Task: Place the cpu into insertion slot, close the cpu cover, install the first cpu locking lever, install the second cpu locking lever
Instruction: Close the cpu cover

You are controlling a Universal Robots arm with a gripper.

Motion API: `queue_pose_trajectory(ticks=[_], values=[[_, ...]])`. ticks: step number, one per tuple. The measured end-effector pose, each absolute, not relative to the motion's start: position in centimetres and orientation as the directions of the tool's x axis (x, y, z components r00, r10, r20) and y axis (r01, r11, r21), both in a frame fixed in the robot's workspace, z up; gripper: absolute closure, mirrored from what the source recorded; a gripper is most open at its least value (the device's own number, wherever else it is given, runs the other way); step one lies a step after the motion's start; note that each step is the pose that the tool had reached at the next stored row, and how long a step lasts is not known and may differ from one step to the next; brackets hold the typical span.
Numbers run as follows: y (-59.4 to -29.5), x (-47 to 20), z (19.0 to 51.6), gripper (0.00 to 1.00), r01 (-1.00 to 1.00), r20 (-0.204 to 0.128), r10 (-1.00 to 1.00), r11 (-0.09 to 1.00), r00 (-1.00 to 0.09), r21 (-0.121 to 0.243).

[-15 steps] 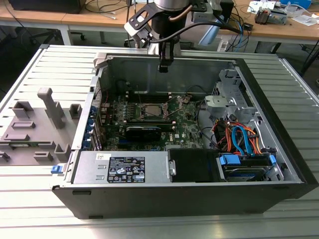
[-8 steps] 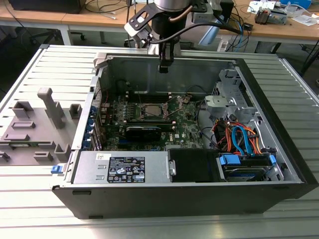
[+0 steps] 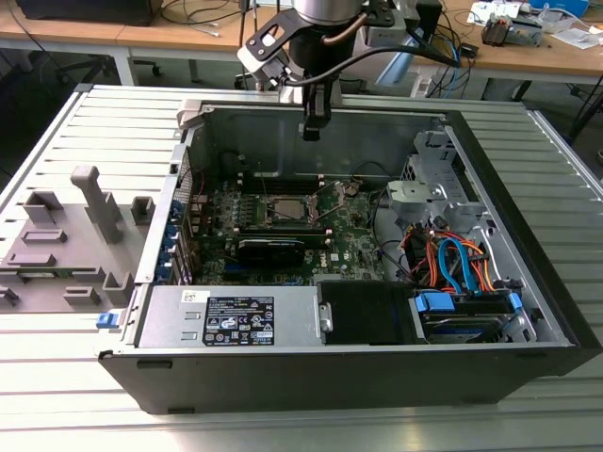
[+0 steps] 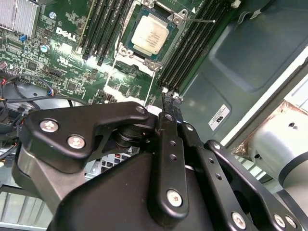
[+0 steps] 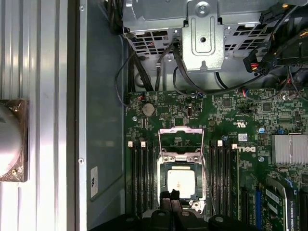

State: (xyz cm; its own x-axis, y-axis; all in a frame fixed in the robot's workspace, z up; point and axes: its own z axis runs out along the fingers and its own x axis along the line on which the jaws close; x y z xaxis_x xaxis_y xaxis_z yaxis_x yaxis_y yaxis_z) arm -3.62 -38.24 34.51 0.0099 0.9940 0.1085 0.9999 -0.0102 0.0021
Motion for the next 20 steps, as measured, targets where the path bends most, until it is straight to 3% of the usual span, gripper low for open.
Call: queue_pose_trajectory(ticks=[20], values=[[-38.59,-3.30,34.36,0.89,1.000,0.108,0.994,-0.010,0.010,0.002]])
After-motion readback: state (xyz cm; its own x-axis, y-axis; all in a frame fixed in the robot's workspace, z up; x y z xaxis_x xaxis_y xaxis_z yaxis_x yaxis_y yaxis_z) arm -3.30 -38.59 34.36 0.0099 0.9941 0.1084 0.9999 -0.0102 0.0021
